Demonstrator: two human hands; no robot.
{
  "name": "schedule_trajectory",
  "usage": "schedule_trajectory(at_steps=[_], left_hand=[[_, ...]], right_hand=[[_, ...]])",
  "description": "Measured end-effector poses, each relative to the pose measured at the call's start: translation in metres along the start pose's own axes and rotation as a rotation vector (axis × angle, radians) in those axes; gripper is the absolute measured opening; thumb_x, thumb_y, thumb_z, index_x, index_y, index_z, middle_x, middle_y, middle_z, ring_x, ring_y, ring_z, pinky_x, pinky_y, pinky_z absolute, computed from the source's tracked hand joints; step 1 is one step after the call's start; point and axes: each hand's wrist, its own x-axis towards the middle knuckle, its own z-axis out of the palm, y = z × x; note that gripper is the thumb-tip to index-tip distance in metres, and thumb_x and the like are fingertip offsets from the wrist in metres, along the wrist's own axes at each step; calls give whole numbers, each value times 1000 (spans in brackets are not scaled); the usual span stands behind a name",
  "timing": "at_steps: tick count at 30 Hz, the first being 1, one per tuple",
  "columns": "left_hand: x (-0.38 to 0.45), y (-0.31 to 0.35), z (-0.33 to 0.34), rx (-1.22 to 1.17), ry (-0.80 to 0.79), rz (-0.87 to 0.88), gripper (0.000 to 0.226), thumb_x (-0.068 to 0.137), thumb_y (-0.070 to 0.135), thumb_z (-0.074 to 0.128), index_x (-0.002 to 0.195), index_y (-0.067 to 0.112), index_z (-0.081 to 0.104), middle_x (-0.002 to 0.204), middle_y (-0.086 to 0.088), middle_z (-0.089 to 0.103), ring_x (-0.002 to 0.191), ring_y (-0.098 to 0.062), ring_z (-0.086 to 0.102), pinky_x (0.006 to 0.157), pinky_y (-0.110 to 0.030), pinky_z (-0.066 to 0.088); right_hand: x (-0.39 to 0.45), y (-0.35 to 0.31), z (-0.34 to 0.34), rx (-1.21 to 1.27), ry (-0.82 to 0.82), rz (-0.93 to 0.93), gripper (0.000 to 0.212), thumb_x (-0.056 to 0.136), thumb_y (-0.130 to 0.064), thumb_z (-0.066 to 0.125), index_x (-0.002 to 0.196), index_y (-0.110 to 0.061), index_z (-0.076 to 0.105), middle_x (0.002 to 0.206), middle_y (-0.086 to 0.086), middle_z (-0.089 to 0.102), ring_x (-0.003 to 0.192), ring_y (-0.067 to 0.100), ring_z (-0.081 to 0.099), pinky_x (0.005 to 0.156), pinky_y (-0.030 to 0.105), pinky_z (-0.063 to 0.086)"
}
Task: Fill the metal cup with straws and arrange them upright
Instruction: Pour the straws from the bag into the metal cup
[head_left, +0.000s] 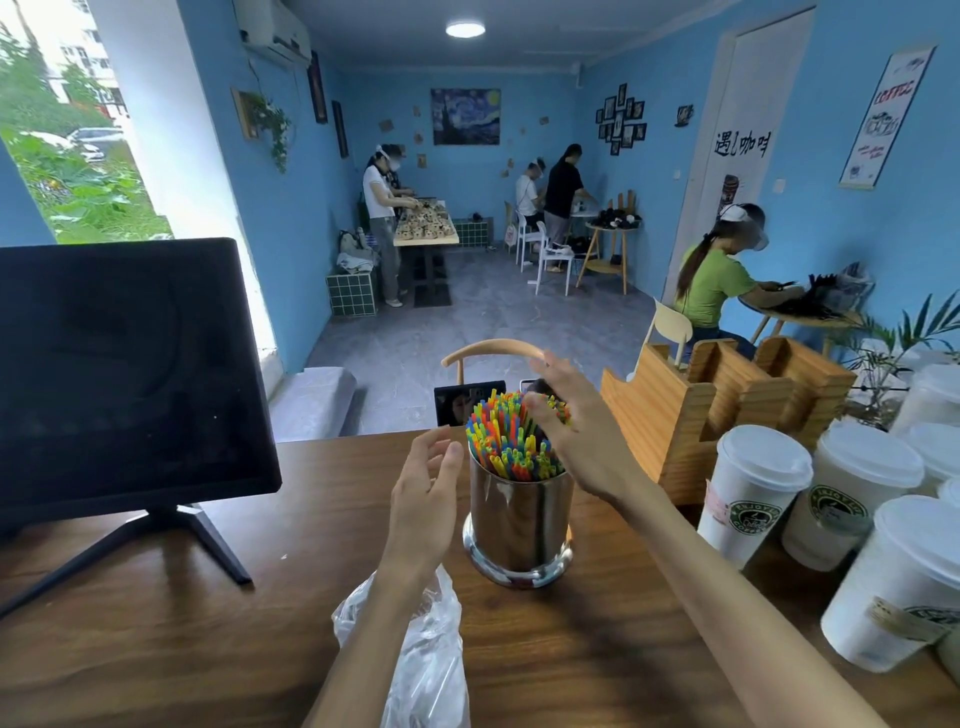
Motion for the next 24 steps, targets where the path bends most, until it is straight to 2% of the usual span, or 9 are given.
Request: schedule_trajectory(at_steps=[2,3,6,9,12,15,18,20,24], left_hand=[[3,8,7,-92,-48,-33,32,106,42,43,138,35,48,121,19,55,112,1,51,86,-14,36],[7,10,12,-134,-66,-52,38,106,46,41,142,34,44,121,19,52,112,0,49,92,-19,34],[16,10,25,-232,-147,-113,60,101,65,36,153,35,28,137,10,47,126,-9,43,106,-34,31],[15,1,31,-280,-219,-150,81,81,84,41,149,41,33,146,10,51,134,-10,49,119,-46,33],[6,-4,19,-293,-206,-141,85,77,88,47,146,39,43,130,19,62,123,-2,59,115,-42,41],[-8,-8,0,-304,-162,-151,92,73,91,48,150,43,38,132,21,62,125,-1,58,116,-43,41],[-31,-12,-19,-303,-135,-152,80,84,82,45,153,45,31,135,27,55,127,3,53,117,-37,38],[-47,-12,-30,-283,-150,-150,79,84,81,43,154,48,26,135,30,52,127,5,51,113,-32,37],[-62,-8,-51,-176,-189,-129,106,54,105,35,148,62,11,130,53,34,121,22,38,111,-30,25]], right_hand=[[-4,9,0,183,135,136,50,104,-42,51,152,-32,41,155,-17,34,130,-18,28,107,11,24],[-6,14,5,314,162,208,52,103,-40,52,153,-33,39,156,-16,33,130,-15,30,105,12,27],[-17,23,28,682,175,399,63,98,-51,51,156,-34,31,161,-6,33,140,5,36,112,29,34],[-23,28,48,860,144,465,67,91,-64,59,146,-27,48,145,3,57,129,18,58,111,48,46],[-29,14,53,885,121,455,49,97,-53,58,133,-20,60,128,4,69,119,21,66,107,51,49],[-44,1,62,904,88,449,42,97,-48,54,133,-26,57,130,1,67,119,16,66,106,45,51],[-64,-11,71,911,29,470,42,92,-55,56,127,-34,59,124,-5,70,117,14,66,107,45,49],[-75,-17,75,910,0,463,45,89,-59,56,127,-35,58,121,-8,71,117,12,66,108,44,49],[-84,-22,72,885,-5,458,75,81,-82,54,143,-40,48,142,-15,58,132,5,54,116,39,38]])
